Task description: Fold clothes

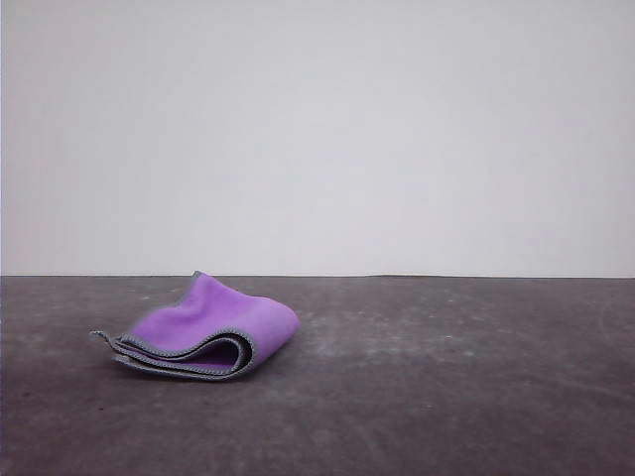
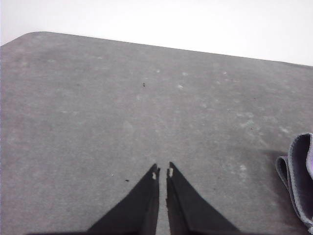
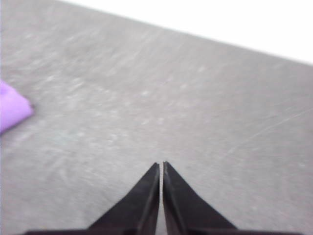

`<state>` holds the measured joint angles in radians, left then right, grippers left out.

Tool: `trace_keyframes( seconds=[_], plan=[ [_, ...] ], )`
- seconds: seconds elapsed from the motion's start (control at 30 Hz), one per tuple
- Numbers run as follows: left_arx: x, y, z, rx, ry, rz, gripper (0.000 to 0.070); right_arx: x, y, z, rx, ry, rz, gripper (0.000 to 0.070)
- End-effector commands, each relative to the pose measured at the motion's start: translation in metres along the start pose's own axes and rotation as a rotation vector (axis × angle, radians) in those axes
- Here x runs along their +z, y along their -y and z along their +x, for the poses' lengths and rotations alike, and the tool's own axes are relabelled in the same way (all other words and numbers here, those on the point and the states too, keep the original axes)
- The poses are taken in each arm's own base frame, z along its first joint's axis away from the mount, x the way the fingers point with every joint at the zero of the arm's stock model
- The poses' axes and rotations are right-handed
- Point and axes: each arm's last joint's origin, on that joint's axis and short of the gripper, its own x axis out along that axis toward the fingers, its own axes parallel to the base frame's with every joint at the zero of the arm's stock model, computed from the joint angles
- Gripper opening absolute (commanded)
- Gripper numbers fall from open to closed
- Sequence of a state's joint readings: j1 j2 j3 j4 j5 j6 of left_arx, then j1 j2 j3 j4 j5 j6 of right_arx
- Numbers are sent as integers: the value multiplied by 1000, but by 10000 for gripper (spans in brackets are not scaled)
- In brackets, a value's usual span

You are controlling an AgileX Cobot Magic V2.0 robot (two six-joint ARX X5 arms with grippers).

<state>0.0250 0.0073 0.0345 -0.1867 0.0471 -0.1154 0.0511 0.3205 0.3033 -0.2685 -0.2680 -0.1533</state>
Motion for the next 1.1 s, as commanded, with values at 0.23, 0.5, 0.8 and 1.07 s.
trace_keyframes(
  seconds=[0.23,0.5,0.8,1.07],
  plan=[
    [-6,-1,1,7,-35,16,16,-46,-4,-3,-30,73,-21,3],
    [-6,-1,1,7,-34,16,16,-63,-5,2,-40,70,-4,3],
    [-6,-1,1,7,-35,15,16,-64,-1,4,-142,99,40,3],
    [-6,-1,1,7,-35,16,16,-65,0,4,-186,96,84,3]
  ],
)
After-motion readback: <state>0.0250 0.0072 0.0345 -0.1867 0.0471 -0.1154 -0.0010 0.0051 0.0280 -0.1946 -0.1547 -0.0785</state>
